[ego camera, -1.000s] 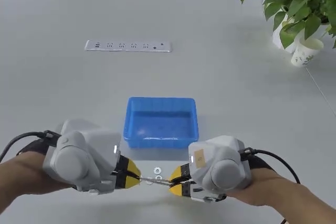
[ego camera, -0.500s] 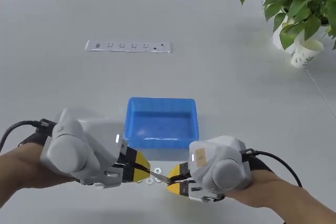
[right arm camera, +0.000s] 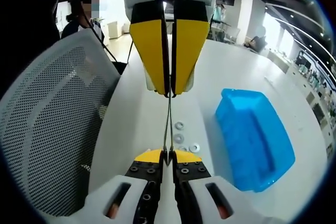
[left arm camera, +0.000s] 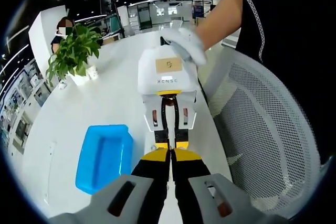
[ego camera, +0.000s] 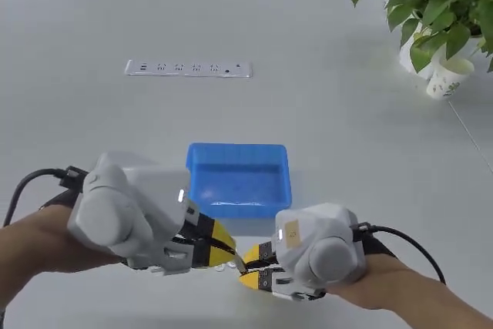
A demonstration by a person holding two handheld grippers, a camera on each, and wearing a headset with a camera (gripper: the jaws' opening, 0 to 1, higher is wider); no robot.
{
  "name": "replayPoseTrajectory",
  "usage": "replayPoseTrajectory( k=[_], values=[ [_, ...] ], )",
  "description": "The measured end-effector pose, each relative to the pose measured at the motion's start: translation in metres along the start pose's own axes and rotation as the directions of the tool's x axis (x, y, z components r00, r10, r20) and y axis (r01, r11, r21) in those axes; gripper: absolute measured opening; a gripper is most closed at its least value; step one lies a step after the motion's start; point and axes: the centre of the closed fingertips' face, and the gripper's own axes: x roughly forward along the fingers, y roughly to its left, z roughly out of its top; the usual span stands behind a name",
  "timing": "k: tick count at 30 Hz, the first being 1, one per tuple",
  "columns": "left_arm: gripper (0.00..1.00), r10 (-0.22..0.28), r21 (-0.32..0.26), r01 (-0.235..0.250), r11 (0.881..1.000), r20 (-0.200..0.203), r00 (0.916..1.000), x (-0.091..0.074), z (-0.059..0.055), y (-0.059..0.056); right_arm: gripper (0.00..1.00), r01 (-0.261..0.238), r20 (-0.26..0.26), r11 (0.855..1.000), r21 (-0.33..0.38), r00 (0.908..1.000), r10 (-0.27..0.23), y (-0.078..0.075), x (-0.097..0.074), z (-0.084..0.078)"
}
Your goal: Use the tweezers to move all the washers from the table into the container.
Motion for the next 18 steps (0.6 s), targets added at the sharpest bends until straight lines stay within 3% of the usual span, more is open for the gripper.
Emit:
replayPoseTrajectory(
  k=[11,18],
  values=[
    [0.05,-0.011,-0.001,0.011,1.0,0.022,0.9997,0.0054,0.0059,0.0022,0.08,0.002,0.0,1.0,0.013,1.0,-0.002,-0.0007,-0.0022,-0.0025],
    [0.07,-0.018,0.013,0.018,1.0,-0.004,0.9998,0.0113,0.0006,0.0009,0.08,0.003,0.0,1.0,0.012,1.0,-0.003,-0.0007,-0.0019,-0.0022]
  ],
)
